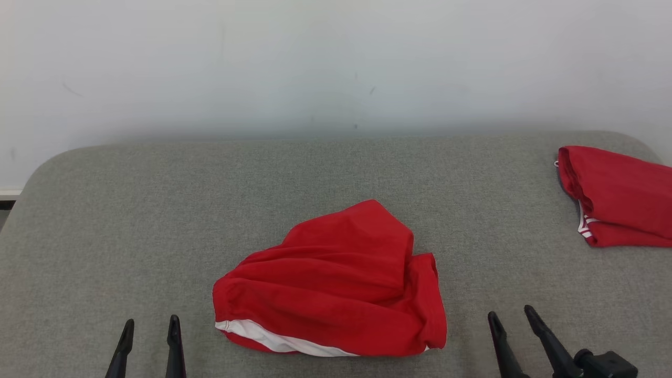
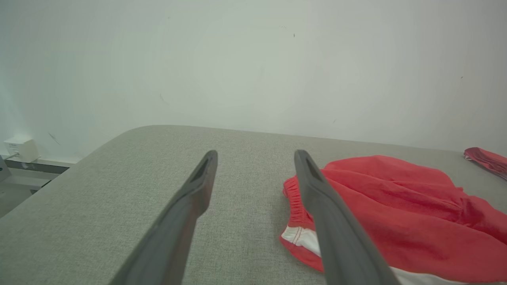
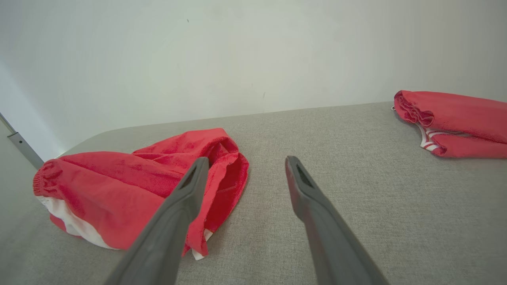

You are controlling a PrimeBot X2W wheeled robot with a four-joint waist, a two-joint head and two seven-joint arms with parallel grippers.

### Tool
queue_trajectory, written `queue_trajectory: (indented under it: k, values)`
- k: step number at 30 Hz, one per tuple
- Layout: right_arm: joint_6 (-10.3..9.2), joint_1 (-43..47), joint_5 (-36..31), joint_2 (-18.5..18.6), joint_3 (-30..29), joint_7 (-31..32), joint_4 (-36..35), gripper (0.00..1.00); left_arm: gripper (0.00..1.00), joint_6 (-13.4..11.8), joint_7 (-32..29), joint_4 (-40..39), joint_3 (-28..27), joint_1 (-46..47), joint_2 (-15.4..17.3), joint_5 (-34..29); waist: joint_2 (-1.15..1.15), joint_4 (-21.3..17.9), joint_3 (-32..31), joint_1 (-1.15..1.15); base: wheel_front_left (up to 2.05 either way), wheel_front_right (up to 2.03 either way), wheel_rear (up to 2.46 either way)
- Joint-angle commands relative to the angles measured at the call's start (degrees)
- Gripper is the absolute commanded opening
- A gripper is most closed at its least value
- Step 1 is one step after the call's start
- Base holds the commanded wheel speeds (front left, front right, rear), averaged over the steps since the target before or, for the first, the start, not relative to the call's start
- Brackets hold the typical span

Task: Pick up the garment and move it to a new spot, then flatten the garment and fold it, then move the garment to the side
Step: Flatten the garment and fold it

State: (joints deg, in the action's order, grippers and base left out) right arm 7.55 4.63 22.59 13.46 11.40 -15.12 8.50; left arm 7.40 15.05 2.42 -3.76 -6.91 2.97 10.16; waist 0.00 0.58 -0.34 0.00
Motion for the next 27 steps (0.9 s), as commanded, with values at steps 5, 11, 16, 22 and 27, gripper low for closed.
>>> queue_trajectory:
  k: [5,11,16,22,27]
  values:
    - [-0.16,-4.82,2.73,2.23,6.95,0.00,6.35,1.00,1.00,0.04,0.16,0.29,1.65,1.46,-0.07,0.07,0.00,1.55,0.61,0.00,0.00,0.00,0.00]
    - [-0.16,-10.10,5.89,3.06,12.82,0.70,13.78,1.00,1.00,0.08,0.16,0.95,3.01,2.56,-0.07,0.41,0.00,3.56,1.24,0.00,0.00,0.00,0.00]
    - [-0.16,-14.30,9.72,2.34,17.75,1.61,20.80,0.35,1.00,0.08,0.16,0.99,3.64,2.59,-0.07,0.81,0.00,4.99,1.90,0.00,0.00,0.00,0.00]
    - [-0.16,-19.62,15.13,3.49,19.63,0.22,22.99,0.00,1.00,0.02,0.16,1.06,4.17,3.36,-0.08,1.12,0.00,5.88,2.84,0.00,0.00,0.00,0.00]
    - [-0.16,-23.71,17.47,5.30,16.58,-0.05,21.77,0.00,1.00,-0.17,0.16,1.04,4.74,3.90,-0.07,1.26,0.00,6.69,3.63,0.00,0.00,0.00,0.00]
